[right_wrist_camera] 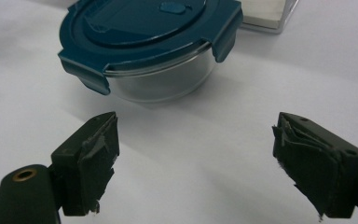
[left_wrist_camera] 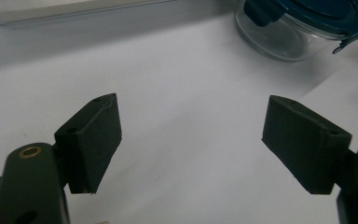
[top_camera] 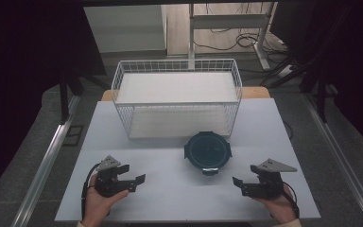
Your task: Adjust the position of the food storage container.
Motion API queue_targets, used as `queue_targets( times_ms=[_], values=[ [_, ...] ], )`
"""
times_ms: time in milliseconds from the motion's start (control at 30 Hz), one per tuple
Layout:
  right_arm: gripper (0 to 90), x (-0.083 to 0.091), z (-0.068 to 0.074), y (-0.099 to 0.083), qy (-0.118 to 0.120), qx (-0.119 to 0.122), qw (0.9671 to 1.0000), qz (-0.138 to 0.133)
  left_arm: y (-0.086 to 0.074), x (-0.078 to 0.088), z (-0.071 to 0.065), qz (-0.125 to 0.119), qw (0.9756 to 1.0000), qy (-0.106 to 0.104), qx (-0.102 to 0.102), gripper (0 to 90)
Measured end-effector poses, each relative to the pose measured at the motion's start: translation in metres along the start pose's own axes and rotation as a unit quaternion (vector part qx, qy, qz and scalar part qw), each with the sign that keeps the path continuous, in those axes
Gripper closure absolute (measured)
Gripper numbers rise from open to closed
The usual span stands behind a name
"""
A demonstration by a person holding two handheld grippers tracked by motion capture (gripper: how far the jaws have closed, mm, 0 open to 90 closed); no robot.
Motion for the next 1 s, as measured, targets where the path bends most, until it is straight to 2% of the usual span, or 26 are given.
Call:
queue_targets(
  times_ms=[133,233,300,400,700,1000],
  values=[
    [14.6,0.001,0.000,-0.001,-0.002,0.002,1.0000,0.005,-0.001,0.000,-0.001,0.004,1.0000,0.003,-0.006,19.6],
    [16.9,0.005,0.000,-0.001,-0.003,0.000,1.0000,-0.001,-0.002,0.004,0.000,0.000,1.0000,0.003,-0.005,19.5],
    [18.1,0.007,-0.002,-0.001,-0.002,-0.007,1.0000,-0.005,-0.003,0.006,0.001,-0.004,1.0000,0.000,-0.003,19.5],
    [18.8,0.006,-0.005,-0.002,-0.003,-0.015,0.9999,0.000,-0.003,0.006,0.001,-0.001,0.9999,0.002,-0.011,19.4],
    [22.5,0.010,-0.001,0.001,-0.005,-0.007,1.0000,-0.001,-0.004,0.007,-0.002,0.005,0.9998,0.001,-0.019,19.4],
    [23.7,0.010,-0.003,0.004,-0.008,-0.012,0.9999,0.000,-0.003,0.007,0.000,0.004,0.9998,-0.002,-0.018,19.4]
  ],
)
Point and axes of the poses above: each handheld gripper's, and its own axes: x roughly backward along the jaws, y roughly out of its top, z roughly to its left, the point moved 4 cm from there along -x, roughly forward along the jaws, and after that the axes turned 13 degrees about z, right-handed, at the moved point
